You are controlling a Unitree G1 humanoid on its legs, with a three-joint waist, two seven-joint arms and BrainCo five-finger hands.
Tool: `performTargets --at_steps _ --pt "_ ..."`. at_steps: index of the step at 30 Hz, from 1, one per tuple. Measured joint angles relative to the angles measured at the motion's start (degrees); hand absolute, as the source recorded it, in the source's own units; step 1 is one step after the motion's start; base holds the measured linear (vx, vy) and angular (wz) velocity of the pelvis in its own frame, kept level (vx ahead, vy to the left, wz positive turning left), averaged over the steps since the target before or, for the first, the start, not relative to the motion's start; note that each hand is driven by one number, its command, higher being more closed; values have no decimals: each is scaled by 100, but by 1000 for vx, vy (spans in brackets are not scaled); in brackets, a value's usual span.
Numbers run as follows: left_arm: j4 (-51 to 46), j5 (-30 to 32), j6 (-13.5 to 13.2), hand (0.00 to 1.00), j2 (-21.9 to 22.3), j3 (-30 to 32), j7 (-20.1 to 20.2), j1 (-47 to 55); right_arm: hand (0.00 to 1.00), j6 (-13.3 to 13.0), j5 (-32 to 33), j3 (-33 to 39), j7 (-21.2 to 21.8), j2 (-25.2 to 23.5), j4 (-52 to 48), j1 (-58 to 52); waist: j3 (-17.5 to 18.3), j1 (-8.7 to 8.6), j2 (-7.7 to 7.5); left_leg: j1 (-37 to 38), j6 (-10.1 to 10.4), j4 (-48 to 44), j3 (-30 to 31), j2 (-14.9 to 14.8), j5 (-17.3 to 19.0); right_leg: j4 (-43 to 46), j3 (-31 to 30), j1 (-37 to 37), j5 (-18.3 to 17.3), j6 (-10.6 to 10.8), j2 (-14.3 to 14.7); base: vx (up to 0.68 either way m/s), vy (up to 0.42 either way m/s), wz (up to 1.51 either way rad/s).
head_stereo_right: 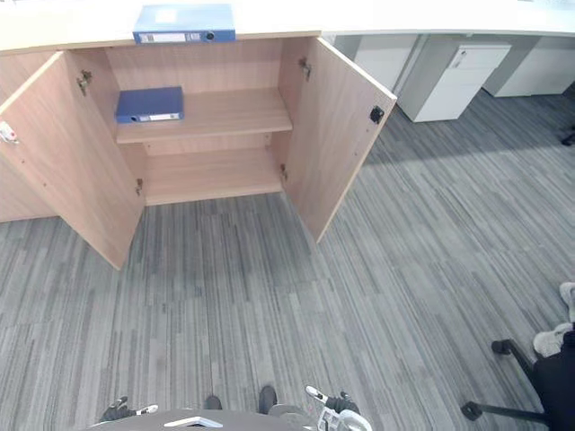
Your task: Walk over to the cabinet, pick up the folder, carry it to the office cabinet, place the folder inside the office cabinet, then close the office cabinet door
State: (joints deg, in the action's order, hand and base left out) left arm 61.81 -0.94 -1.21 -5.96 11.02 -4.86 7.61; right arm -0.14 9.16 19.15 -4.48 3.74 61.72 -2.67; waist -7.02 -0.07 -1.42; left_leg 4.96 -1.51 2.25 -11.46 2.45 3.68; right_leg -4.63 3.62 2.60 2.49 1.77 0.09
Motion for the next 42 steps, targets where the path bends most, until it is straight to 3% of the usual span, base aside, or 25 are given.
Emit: performTargets --at_steps 4,7,8,10,12,15,17,18,19,22,24,26,28,30,32,34,36,37,38,40,41,42 --pt "-51 0 -4 0 1 -97 -23 -50 0 16 -6 5 -7 -15 -6 68 -35 32 47 -296 -34 -477 -121 -36 393 139 -110 -185 -174 99 -20 61 18 -17" --pt "-70 -1 -7 0 -16 -246 -23 -177 0 4 -7 15 -1 -65 -148 196 -185 12 109 -467 -130 -976 -216 -75 781 1891 -43 -973 -998 209 -125 132 51 -16" --pt "-72 -1 -8 0 -19 -265 -23 -200 0 1 -8 11 0 -77 -203 205 -214 34 113 -443 -141 -1017 -252 -75 819 2267 48 -1131 -1091 237 -164 168 62 -18" --pt "-86 -3 -9 0 -25 -339 -28 -299 0 -27 -5 1 3 -94 -261 379 -424 -25 137 -121 -207 -917 -239 -65 866 3854 461 -1761 -1310 215 -349 196 59 -3" --pt "-104 -9 -10 0 -34 -382 -59 -378 0 -30 -5 -84 4 -85 -251 455 -527 -57 148 121 -221 -851 -165 -75 971 4149 796 -1989 -1697 145 -485 236 13 16" --pt "-109 -10 -16 0 6 -382 -91 -523 0 -88 -3 -96 3 -83 -278 534 -552 -180 183 465 -69 -613 34 -316 1083 3491 1081 -2342 -1678 89 -365 341 -77 32" --pt "-111 -8 -24 0 21 -405 -91 -590 0 -96 -7 -95 -6 -63 -352 553 -584 -285 225 665 72 -495 162 -496 1161 2872 1102 -2504 -1292 16 -236 400 -143 51" --pt "-102 -4 -39 0 23 -438 -86 -578 0 -96 -9 -96 -18 -54 -350 487 -569 -341 156 821 249 -498 261 -499 1264 2454 950 -2485 -883 -41 -218 502 -231 61" --pt "-61 -1 -62 0 95 -421 -85 -569 0 -97 7 -66 -50 -16 -342 384 -563 -343 153 964 414 -544 368 -552 1364 2639 916 -2462 -377 -257 -265 601 -284 54" --pt "-78 -6 -121 0 295 -223 -80 -601 0 -88 -46 -49 -101 60 -370 401 -586 -313 312 535 652 -1600 340 -811 1294 2759 1080 -2345 -747 -440 -177 504 -264 25" --pt "-301 -25 -126 0 547 224 -76 -564 0 -78 -44 -59 -134 92 -527 354 -705 -310 451 -383 698 -4018 276 -1227 1109 2413 1115 -1661 -934 -540 -46 492 -245 17" --pt "-472 -31 -125 0 599 386 -74 -561 0 -80 -19 -132 -149 21 -668 259 -738 -198 431 -733 676 -5345 -34 -1631 1132 2214 1084 -1016 -1091 -615 72 458 -197 -15" --pt "-714 -122 -148 0 669 492 -78 -564 0 -87 60 -226 -187 -101 -747 252 -736 -17 329 -1291 639 -5820 -485 -1934 1190 1936 852 -497 -1260 -607 116 409 -133 -43" --pt "-726 -132 -171 0 681 516 -71 -571 0 -84 61 -220 -185 -133 -816 262 -709 20 365 -1800 572 -5562 -734 -1997 1228 1670 746 -232 -1289 -558 113 293 2 -34" --pt "-728 -142 -202 0 696 587 -75 -601 0 -61 66 -164 -190 -158 -787 242 -710 74 357 -2023 528 -4740 -986 -1906 1257 1448 649 89 -1282 -489 35 298 63 -28" --pt "-722 -140 -229 0 698 582 -75 -633 0 -63 64 -36 -199 -164 -767 218 -686 134 298 -2108 569 -3400 -1024 -1571 1112 1189 602 446 -1334 -321 -166 391 151 -21" --pt "-694 -140 -236 0 690 547 -77 -627 0 -63 64 -30 -199 -135 -647 106 -608 143 278 -2105 514 -2247 -893 -1250 541 996 608 703 -1423 -95 -298 385 210 -12" --pt "-650 -156 -236 0 676 509 -72 -610 0 -61 62 -31 -199 -134 -548 59 -568 177 263 -2067 282 -2067 -715 -1125 -174 935 575 858 -1535 97 -356 415 271 -10" --pt "-636 -168 -236 0 642 509 -64 -618 0 -62 62 -27 -199 -139 -474 67 -525 175 210 -2059 119 -2124 -703 -1028 -268 929 556 908 -1590 185 -436 533 330 3" --pt "-559 -156 -223 0 444 407 -51 -628 0 -62 50 46 -188 -356 -331 43 -353 117 -77 -2045 0 -2254 -744 -739 110 1303 605 825 -1578 287 -768 448 246 16" --pt "-520 -156 -225 0 437 409 -53 -636 0 -60 47 111 -189 -359 -316 43 -337 124 -95 -1972 -23 -2298 -756 -700 209 1624 578 736 -1577 287 -823 434 251 8" --pt "-449 -147 -208 0 424 397 -52 -648 0 -60 32 184 -186 -347 -292 50 -337 135 -94 -1735 -80 -2287 -778 -637 357 2534 490 488 -1542 325 -911 437 251 5"
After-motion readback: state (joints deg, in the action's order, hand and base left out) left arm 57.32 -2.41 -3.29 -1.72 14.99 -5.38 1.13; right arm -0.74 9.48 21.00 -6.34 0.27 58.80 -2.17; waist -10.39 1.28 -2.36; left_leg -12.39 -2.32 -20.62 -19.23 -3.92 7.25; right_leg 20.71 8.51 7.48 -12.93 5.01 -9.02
